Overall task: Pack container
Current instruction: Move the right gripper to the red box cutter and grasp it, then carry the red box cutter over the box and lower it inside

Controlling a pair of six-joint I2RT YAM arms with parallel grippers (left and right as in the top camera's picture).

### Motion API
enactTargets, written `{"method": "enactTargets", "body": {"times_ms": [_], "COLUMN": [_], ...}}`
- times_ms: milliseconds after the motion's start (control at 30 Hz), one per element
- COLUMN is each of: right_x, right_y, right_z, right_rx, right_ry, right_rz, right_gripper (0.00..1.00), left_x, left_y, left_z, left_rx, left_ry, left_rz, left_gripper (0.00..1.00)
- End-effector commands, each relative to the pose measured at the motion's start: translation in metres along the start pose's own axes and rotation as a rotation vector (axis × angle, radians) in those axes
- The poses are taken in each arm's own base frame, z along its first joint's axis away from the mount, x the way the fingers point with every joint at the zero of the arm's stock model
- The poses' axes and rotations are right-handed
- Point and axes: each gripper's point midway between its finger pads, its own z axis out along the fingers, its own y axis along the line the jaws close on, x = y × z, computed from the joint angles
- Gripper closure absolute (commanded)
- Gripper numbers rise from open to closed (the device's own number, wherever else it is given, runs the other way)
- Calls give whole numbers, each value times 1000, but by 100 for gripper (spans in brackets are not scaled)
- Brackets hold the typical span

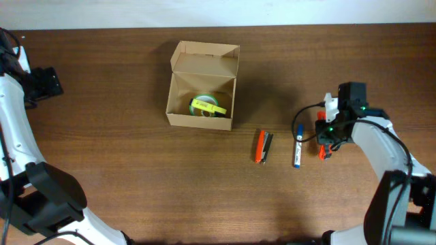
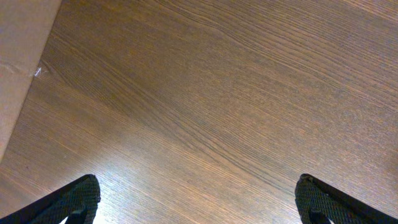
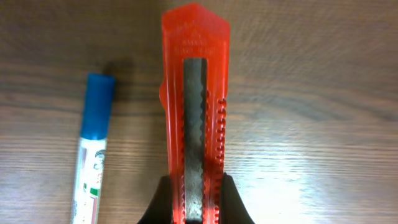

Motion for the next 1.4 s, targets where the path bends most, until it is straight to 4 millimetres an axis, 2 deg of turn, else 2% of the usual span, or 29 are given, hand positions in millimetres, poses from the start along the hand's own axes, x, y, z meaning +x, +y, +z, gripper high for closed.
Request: {"method": "enactTargets", "body": {"times_ms": [0, 100, 233, 300, 433, 533, 600, 633, 733, 933, 1000, 1067, 1167, 1367], "right_x": [-20, -30, -54, -71, -119, -144, -154, -157, -164, -161, -154, -145, -129, -105], "right_y": [-4, -1, 19, 30, 57, 80, 96, 105, 128, 172, 189, 203, 230, 278], "right_z": [-28, -49, -88, -113, -181, -233, -251, -253, -233, -154, -127, -110, -96, -102], "right_rx": [4, 3, -20, -24, -33, -42, -54, -59, -45, -42, -49, -56, -67, -74], "right_ry": [-72, -101, -160, -205, -390, -531, -582, -590, -550, -368, -304, -255, -209, -234], "right_rz": [17, 7, -95, -147, -217, -291, -331, -360, -443, -573, -630, -686, -849, -1251], "right_gripper": [97, 96, 97, 97, 96, 97, 96, 96, 97, 97, 97, 97, 97, 97], "left_x": [2, 2, 2, 2, 2, 2, 2, 2, 2, 2, 2, 2, 2, 2], "left_y": [-1, -1, -1, -1, -1, -1, -1, -1, -1, -1, -1, -1, -1, -1], "left_z": [-1, -1, -1, -1, -1, -1, -1, -1, -1, -1, -1, -1, -1, -1], "left_rx": [10, 10, 10, 10, 10, 10, 10, 10, 10, 10, 10, 10, 10, 10], "left_ry": [1, 2, 2, 2, 2, 2, 2, 2, 2, 1, 2, 2, 1, 2], "left_rz": [19, 19, 19, 19, 19, 19, 19, 19, 19, 19, 19, 19, 19, 19], "left_gripper": [0, 0, 0, 0, 0, 0, 0, 0, 0, 0, 0, 0, 0, 0]}}
